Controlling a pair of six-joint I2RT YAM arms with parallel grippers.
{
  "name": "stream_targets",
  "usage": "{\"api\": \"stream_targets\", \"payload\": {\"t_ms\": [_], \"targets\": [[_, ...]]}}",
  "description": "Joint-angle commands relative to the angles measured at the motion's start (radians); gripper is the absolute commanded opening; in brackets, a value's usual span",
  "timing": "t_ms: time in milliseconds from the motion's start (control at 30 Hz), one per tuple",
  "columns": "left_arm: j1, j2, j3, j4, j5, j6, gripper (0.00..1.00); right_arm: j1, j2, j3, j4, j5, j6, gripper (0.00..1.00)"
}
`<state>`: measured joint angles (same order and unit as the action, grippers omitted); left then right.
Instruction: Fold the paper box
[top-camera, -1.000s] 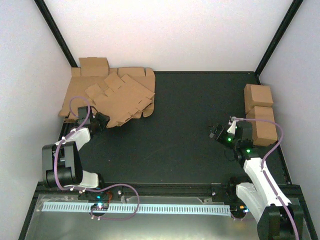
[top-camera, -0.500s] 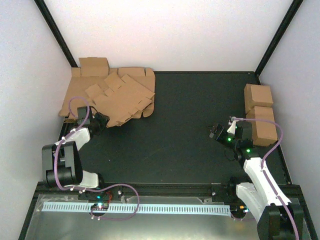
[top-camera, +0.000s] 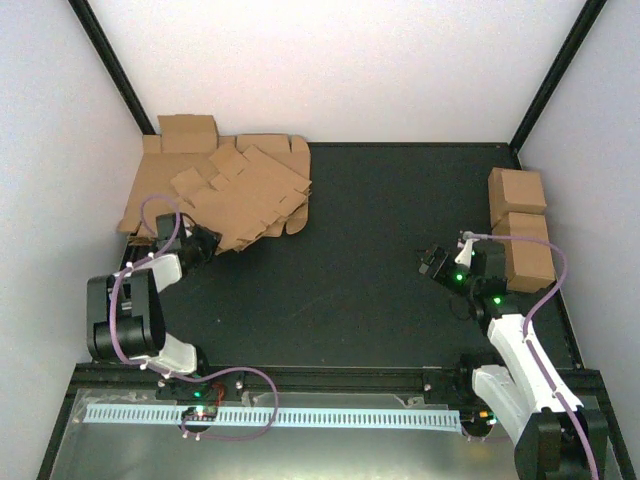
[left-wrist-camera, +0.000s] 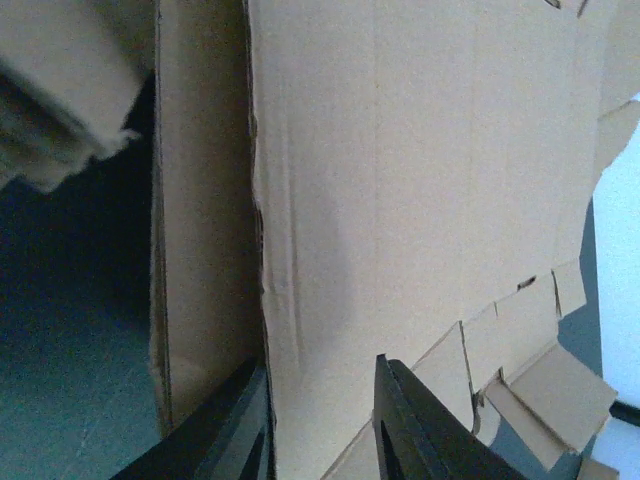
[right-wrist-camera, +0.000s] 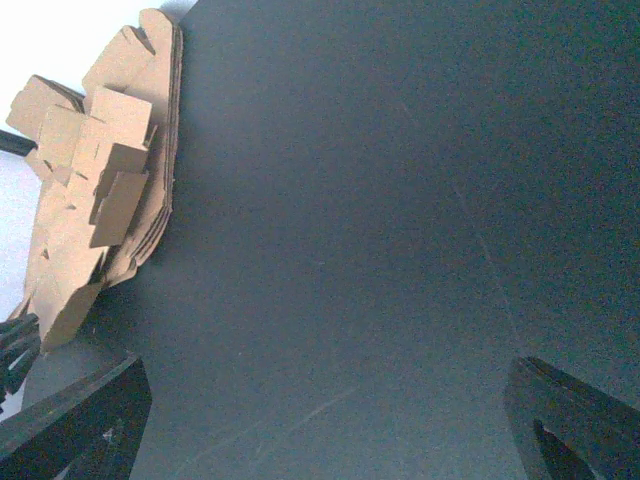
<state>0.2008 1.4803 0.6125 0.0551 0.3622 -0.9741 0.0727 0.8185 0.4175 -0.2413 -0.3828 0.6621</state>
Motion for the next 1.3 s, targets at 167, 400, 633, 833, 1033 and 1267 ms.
{"api": "stream_targets", "payload": {"t_ms": [167,400,633,833,1033,1267], "targets": [[0.010,-0.019,-0.014,0.156,0.087,-0.005,0.07,0.003,-0.010,0.030,-0.006,-0.006,-0.005,1.00],[0.011,-0.074,0.000,0.254,0.224,0.026,0.02,0.003,-0.010,0.036,-0.004,-0.007,-0.002,1.00],[0.010,-0.315,0.017,0.119,0.250,0.072,0.02,0.001,-0.009,0.047,0.001,-0.022,0.002,1.00],[0.005,-0.581,0.082,-0.031,0.326,0.032,0.01,0.002,0.002,0.083,-0.011,-0.043,-0.019,1.00],[-0.009,-0.834,0.088,-0.100,0.426,-0.074,0.01,0.002,0.014,0.106,-0.008,-0.064,-0.025,1.00],[-0.052,-0.947,0.069,-0.173,0.496,-0.114,0.02,0.002,0.058,0.117,0.007,-0.133,-0.005,1.00]]}}
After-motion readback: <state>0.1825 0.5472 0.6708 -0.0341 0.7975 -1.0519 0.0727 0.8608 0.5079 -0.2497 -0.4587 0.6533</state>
